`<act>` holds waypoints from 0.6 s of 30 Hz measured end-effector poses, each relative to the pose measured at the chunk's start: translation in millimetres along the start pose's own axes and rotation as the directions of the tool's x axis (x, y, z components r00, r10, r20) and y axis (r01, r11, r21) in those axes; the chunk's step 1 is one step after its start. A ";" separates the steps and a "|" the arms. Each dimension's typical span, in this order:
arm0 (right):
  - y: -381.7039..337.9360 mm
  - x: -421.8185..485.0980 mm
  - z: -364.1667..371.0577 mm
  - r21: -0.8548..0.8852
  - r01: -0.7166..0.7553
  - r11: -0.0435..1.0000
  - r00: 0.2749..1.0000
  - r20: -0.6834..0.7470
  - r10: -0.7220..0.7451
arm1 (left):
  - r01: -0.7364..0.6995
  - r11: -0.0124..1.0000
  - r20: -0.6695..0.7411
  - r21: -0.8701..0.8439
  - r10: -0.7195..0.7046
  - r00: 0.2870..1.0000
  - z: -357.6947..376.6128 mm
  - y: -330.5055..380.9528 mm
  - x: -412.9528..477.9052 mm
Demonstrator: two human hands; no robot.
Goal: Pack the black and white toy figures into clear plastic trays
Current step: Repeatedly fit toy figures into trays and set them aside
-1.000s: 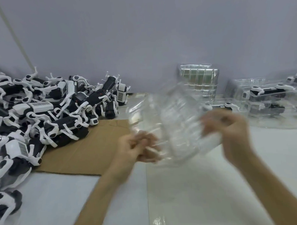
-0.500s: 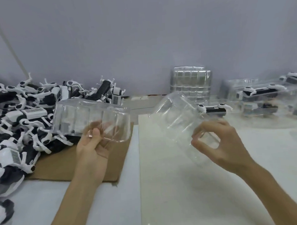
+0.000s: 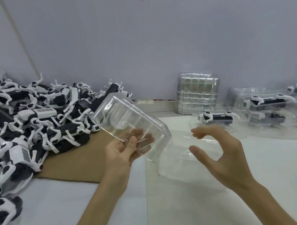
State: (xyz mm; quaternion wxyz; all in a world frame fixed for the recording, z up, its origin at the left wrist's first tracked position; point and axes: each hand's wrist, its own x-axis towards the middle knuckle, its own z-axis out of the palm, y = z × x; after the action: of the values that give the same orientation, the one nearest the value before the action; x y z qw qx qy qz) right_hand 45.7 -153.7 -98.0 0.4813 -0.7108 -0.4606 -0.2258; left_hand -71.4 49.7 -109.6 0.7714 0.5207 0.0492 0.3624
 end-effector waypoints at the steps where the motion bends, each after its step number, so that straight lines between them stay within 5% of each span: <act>1: -3.4 -1.8 4.0 0.020 -0.003 1.000 1.000 -0.002 0.003 | -0.014 1.000 0.039 0.023 0.013 0.999 4.7 -0.4 -3.2; 10: -18.9 -9.1 21.0 0.114 -0.061 0.992 0.992 0.116 0.048 | -0.246 0.913 0.317 0.326 0.140 0.938 30.8 -3.9 -29.4; 18: -23.2 -10.5 21.7 0.294 -0.125 0.947 0.981 0.179 0.074 | -0.195 0.934 0.259 0.301 0.117 0.959 29.8 -1.9 -27.4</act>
State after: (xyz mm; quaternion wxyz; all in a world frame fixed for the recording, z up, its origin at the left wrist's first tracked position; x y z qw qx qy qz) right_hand 17.9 -136.3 -104.4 0.5558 -0.6669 -0.4917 -0.0675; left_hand -77.0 9.7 -106.0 0.6446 0.6817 -0.0262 0.3451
